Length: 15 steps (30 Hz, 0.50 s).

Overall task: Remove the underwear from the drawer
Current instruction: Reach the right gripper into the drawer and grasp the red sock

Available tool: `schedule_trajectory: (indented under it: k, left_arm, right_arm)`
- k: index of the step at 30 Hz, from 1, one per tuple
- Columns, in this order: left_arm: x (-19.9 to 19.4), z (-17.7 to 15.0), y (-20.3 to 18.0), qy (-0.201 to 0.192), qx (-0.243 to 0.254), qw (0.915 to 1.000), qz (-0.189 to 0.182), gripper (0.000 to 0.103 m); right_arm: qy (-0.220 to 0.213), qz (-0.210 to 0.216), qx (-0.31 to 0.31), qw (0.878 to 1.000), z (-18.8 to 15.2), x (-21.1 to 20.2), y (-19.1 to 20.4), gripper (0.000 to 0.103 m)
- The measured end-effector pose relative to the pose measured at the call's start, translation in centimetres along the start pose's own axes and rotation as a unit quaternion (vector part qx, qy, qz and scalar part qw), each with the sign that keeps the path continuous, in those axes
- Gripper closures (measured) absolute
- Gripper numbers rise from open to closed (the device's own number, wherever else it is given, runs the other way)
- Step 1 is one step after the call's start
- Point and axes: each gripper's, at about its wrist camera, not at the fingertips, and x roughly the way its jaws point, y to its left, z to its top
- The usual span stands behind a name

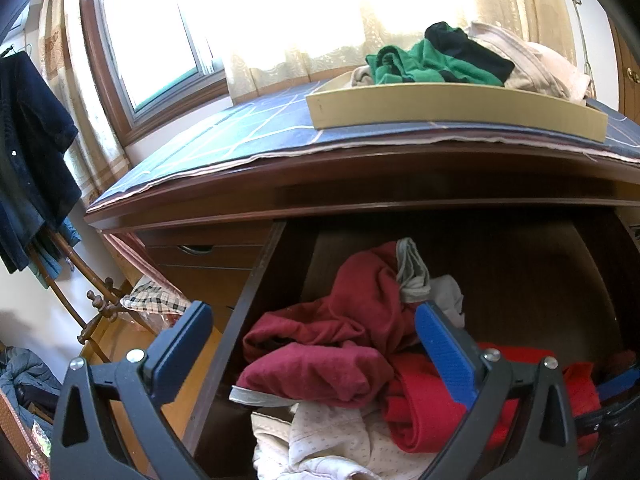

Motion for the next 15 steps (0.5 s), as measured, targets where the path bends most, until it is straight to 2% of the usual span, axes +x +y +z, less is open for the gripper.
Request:
schedule_trajectory:
  k: [5, 11, 13, 15]
  left_arm:
    - [0.0, 0.0, 0.0, 0.000, -0.001, 1.0000, 0.000, 0.000]
    - [0.0, 0.0, 0.0, -0.001, 0.000, 1.0000, 0.000, 0.000]
    - [0.0, 0.0, 0.0, 0.000, 0.000, 1.0000, 0.000, 0.000]
    - [0.0, 0.0, 0.0, -0.001, -0.001, 1.0000, 0.000, 0.000]
  right_arm:
    - [0.018, -0.005, -0.007, 1.000, 1.4, 1.8, 1.0, 0.047]
    - [0.015, 0.006, -0.016, 1.000, 1.7, 2.3, 0.9, 0.048]
    - [0.007, 0.011, -0.011, 1.000, 1.4, 2.4, 0.3, 0.061]
    - [-0.002, 0.028, 0.000, 1.000, 0.8, 2.2, -0.5, 0.067]
